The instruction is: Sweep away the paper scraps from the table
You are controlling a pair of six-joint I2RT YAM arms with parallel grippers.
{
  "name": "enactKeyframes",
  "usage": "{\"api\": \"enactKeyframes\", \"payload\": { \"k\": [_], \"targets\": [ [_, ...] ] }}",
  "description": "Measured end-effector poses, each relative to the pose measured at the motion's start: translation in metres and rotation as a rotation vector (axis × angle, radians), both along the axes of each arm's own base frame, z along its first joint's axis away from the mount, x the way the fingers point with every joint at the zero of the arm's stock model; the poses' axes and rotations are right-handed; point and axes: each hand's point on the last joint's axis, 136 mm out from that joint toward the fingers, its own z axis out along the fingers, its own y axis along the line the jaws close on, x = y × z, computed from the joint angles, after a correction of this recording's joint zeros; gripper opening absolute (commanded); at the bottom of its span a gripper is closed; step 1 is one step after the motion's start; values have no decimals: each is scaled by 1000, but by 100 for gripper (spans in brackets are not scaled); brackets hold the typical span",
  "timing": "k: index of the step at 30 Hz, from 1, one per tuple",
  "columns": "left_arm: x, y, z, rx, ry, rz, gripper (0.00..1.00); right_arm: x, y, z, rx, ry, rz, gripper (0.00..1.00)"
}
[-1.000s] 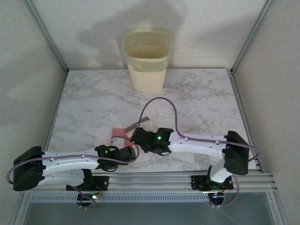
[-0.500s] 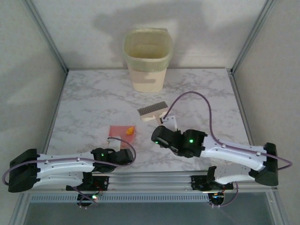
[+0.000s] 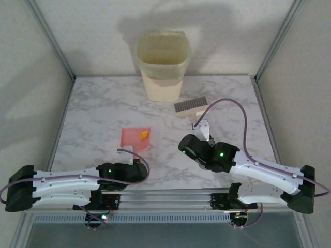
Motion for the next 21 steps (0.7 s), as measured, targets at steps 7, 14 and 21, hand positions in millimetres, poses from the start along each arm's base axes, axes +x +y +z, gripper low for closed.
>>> {"api": "enactKeyframes", "payload": {
  "k": [7,14,21],
  "targets": [
    [10,-32,58,-59,-45,-35,0,17,-11,-55,-140,50,-71,0],
    [30,-75,131,-63,-74,-66,0,25,-6,-60,-75,64,-86,0],
    [68,-110,183,-64,-70,-97,0,22,-18,-67,-43,75,-96,0]
  ]
}}
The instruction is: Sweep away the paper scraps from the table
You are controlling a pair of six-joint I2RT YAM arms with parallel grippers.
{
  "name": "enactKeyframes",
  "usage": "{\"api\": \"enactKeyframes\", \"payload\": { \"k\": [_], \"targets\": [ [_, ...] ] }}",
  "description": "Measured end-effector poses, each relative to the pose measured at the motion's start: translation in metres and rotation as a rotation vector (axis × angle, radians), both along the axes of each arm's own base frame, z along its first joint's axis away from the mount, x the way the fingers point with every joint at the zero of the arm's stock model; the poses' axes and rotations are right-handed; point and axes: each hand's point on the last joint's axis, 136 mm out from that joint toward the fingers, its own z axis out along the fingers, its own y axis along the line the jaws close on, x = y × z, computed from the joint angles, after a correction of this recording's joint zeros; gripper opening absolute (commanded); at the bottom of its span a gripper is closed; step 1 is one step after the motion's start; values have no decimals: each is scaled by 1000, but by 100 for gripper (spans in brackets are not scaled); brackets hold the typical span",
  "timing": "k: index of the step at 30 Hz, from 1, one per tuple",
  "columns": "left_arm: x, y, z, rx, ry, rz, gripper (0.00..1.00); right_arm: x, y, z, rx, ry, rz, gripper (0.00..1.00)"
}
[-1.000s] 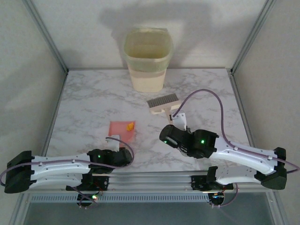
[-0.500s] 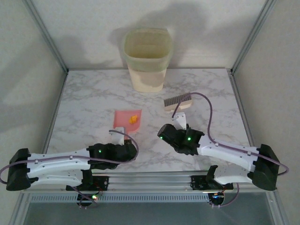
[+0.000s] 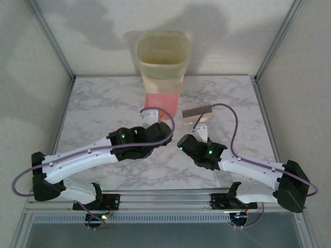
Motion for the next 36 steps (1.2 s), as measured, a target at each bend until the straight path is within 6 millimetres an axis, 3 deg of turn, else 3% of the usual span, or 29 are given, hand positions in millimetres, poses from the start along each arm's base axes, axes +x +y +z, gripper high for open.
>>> {"api": "enactKeyframes", "payload": {
  "k": [5,10,14,18,24,36],
  "targets": [
    [31,-15,40,-23,-14,-24,0,-1,-3,9,40,-28,-7,0],
    [60,-29,95,-113,-64,-56,0,-1,-5,8,48,-36,-14,0],
    [82,-43,120,-174,-77,-89,0,0,-4,6,42,-32,-15,0],
    [112,-55,121,-236,-43,-112,0,0,-4,2,28,-23,-15,0],
    [153,-52,105,-371,51,-119,0,1,-3,-4,6,-11,-16,0],
    [211,-39,126,-727,105,-115,0,0,-4,6,33,-31,-8,0]
  ]
}}
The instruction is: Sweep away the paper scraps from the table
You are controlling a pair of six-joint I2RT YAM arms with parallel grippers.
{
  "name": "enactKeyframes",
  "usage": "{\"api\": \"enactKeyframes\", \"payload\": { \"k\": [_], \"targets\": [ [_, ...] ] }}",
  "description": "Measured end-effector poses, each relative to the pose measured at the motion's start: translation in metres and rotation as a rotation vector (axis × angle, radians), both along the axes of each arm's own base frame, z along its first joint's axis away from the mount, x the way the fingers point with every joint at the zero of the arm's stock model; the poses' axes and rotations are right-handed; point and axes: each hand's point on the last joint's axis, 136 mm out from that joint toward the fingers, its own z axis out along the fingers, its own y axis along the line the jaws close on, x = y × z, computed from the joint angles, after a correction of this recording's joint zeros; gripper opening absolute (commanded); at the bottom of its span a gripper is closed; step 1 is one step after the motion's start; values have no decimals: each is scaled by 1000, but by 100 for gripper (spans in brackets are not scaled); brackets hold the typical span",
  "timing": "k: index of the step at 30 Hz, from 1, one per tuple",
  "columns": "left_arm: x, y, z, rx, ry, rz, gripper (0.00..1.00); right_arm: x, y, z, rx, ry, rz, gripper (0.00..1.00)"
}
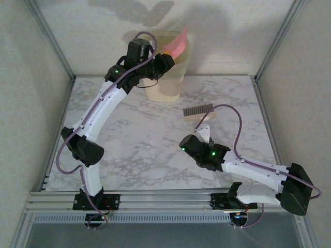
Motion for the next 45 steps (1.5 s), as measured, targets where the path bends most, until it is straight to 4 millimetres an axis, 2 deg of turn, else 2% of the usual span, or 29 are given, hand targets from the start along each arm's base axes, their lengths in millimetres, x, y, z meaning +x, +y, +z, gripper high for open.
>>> {"api": "enactKeyframes", "payload": {
  "k": [4,7,13,19,25,30,40,45],
  "targets": [
    [7,-4,7,-93,15,-25,0,-1,-1,8,21,-18,7,0],
    [13,-9,4,-166,34,-46,0,-1,-2,12,32,-25,8,0],
    [27,-9,-24,-274,119,-46,0,-3,-4,12,34,-29,11,0],
    [37,-1,-31,-384,125,-23,0,-3,-5,12,28,-28,15,0],
    [42,12,-29,-470,129,1,0,-3,-5,11,27,-28,15,0],
    [44,14,-28,-538,123,3,0,-3,-5,11,27,-28,15,0],
    [39,14,-1,-600,45,-39,0,-3,-6,12,23,-34,10,0],
    [25,17,20,-564,-30,-47,0,-2,-9,15,21,-46,-3,0]
  ]
}}
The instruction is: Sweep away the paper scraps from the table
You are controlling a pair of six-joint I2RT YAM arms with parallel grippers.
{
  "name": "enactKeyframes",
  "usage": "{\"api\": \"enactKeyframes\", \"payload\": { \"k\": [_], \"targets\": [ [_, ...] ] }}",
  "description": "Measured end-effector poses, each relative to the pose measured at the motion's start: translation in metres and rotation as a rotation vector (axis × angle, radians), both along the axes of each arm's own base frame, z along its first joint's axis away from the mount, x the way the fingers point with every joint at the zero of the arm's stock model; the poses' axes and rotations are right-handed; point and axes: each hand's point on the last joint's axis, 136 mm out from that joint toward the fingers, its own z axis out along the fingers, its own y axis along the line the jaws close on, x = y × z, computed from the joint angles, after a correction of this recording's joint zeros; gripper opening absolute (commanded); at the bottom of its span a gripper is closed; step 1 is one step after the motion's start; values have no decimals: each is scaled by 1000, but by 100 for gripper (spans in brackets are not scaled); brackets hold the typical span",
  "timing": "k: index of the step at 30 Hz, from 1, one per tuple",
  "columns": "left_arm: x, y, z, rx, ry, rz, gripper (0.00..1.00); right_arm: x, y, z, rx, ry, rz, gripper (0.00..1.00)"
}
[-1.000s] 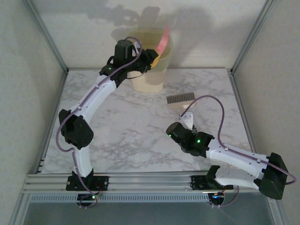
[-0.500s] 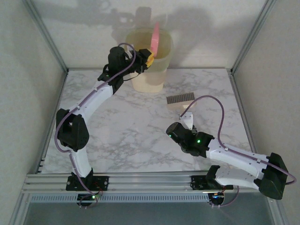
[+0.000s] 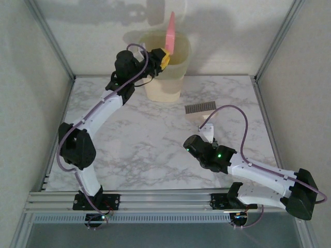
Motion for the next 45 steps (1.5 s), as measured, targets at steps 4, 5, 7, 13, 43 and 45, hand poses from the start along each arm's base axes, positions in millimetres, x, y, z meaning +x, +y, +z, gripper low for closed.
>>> {"api": "enactKeyframes", "payload": {
  "k": [4,5,7,13,43,45],
  "targets": [
    [-29,-2,28,64,-103,21,0,0,-6,5,5,-20,-19,0],
    [-41,-4,37,82,-135,24,0,-1,-7,7,5,-25,-24,0],
    [-66,-10,48,121,-194,20,0,-1,-11,9,6,-35,-37,0],
    [-136,-33,42,257,-312,-16,0,-1,-19,13,16,-54,-76,0],
    [-262,16,-318,1283,-38,-171,0,6,-24,-49,147,155,-87,0],
    [-261,19,-334,1326,-16,-180,0,6,-20,-57,135,183,-75,0]
  ]
}}
